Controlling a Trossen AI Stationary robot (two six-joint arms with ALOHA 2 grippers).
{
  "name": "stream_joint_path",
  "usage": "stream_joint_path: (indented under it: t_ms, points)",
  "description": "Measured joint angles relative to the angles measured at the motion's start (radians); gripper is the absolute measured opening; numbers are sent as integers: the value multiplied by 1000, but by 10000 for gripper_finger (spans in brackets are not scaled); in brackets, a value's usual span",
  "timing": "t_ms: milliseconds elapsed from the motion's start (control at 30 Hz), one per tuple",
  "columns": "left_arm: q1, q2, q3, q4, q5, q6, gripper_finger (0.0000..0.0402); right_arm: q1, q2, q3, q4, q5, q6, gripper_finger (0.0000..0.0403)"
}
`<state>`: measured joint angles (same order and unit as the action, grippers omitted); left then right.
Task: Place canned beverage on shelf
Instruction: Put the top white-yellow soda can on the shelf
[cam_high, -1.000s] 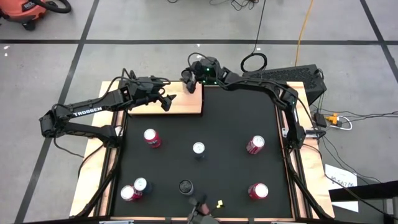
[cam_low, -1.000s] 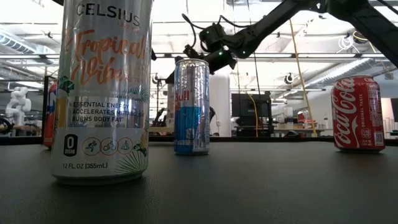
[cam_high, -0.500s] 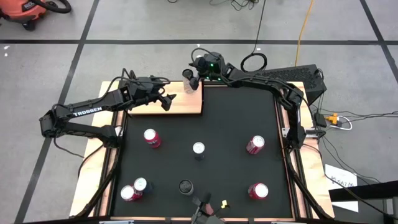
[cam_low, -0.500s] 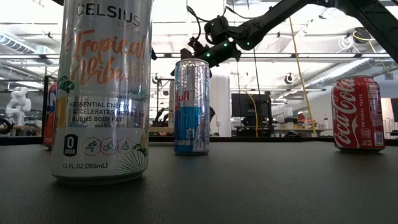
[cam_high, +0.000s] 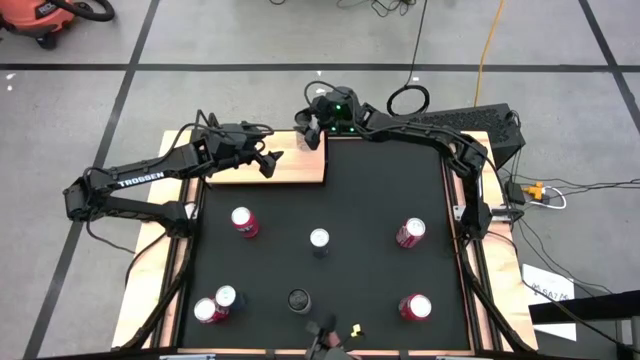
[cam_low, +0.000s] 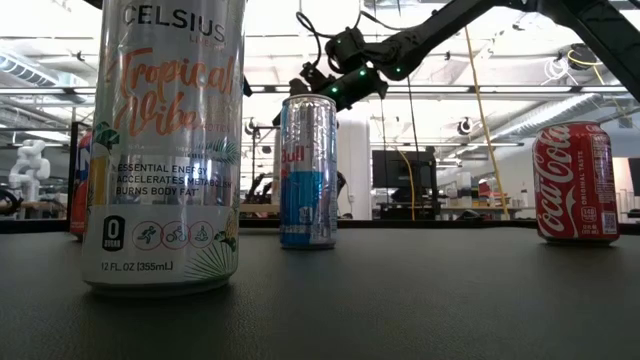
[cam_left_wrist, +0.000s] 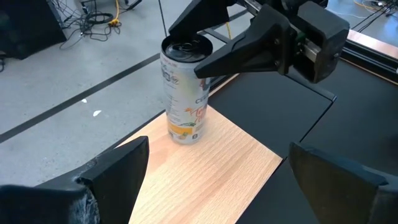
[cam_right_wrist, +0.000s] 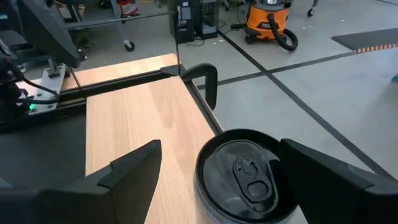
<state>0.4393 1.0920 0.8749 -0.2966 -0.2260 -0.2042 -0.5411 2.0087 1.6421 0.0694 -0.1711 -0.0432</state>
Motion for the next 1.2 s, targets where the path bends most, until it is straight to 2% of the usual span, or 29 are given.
stream_joint_path:
  t_ms: [133,733,933,1067,1200]
  points:
    - [0,0,0,0,0,-1,386,0,0,0,-9,42,0,313]
    - [-1,0,0,0,0,-1,386,26,-2,16,42,36,-83,314]
    - [-1,0,0,-1,0,0,386,24,-5,60,48,37,-132,340]
    - [-1,0,0,-1,0,0,386,5,2,60,-27,14,-94,360]
    - [0,0,0,-1,0,6,386,-1,20,60,-79,11,-75,362]
